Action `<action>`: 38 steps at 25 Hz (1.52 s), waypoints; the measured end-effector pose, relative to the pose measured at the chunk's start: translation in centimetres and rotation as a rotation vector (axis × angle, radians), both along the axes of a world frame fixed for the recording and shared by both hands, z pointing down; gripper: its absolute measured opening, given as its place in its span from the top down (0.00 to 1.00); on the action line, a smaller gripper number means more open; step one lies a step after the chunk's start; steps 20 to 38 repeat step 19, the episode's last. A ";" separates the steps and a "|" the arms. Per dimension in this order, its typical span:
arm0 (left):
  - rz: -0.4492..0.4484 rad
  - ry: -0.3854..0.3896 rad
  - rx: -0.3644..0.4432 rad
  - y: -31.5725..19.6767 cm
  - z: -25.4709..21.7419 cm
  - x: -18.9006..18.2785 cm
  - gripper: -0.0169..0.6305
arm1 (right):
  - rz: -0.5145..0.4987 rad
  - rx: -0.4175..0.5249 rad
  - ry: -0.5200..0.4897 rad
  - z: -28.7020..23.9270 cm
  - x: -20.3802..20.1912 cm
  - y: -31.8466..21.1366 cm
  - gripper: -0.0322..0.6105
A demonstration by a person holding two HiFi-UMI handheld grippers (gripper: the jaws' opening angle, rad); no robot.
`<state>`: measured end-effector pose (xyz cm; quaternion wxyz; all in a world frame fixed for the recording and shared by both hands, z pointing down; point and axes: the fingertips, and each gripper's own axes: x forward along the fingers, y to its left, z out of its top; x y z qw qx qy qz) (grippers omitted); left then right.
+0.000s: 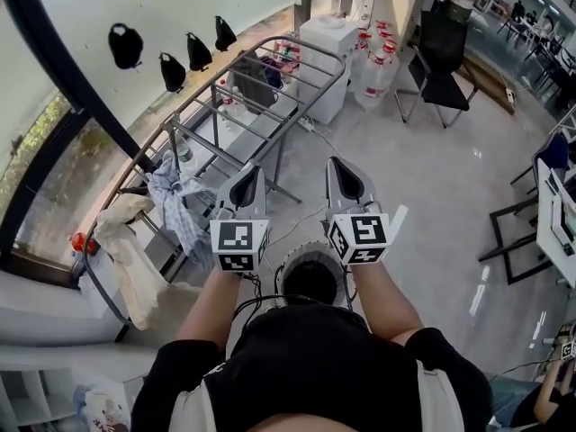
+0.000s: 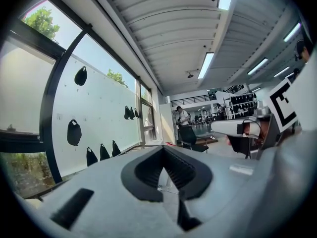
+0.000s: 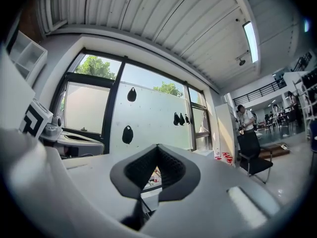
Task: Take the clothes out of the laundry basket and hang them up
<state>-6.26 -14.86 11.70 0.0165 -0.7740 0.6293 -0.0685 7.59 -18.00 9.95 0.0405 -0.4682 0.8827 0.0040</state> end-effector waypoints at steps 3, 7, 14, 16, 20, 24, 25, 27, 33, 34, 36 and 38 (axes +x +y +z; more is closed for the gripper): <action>0.025 -0.008 0.008 -0.2 -0.6 0.9 0.96 | 0.006 0.002 -0.006 -0.2 0.3 0.0 0.93; 0.030 -0.013 0.002 -0.5 -0.7 1.2 0.96 | 0.020 -0.001 -0.010 -0.2 0.8 0.0 0.93; 0.061 0.021 -0.013 -0.8 -0.1 2.2 0.96 | 0.047 0.002 -0.007 0.4 1.7 -0.1 0.93; 0.062 0.013 -0.013 -1.0 -0.1 2.4 0.96 | 0.053 0.006 -0.002 0.5 1.9 -0.2 0.93; 0.065 0.002 -0.010 -1.2 -0.1 2.8 0.96 | 0.055 0.009 0.002 0.7 2.1 -0.2 0.93; 0.065 0.002 -0.010 -1.2 -0.1 2.8 0.96 | 0.055 0.009 0.002 0.7 2.1 -0.2 0.93; 0.065 0.002 -0.010 -1.2 -0.1 2.8 0.96 | 0.055 0.009 0.002 0.7 2.1 -0.2 0.93; 0.065 0.002 -0.010 -1.2 -0.1 2.8 0.96 | 0.055 0.009 0.002 0.7 2.1 -0.2 0.93; 0.065 0.002 -0.010 -1.2 -0.1 2.8 0.96 | 0.055 0.009 0.002 0.7 2.1 -0.2 0.93; 0.065 0.002 -0.010 -1.2 -0.1 2.8 0.96 | 0.055 0.009 0.002 0.7 2.1 -0.2 0.93; 0.065 0.002 -0.010 -1.2 -0.1 2.8 0.96 | 0.055 0.009 0.002 0.7 2.1 -0.2 0.93; 0.065 0.002 -0.010 -1.2 -0.1 2.8 0.96 | 0.055 0.009 0.002 0.7 2.1 -0.2 0.93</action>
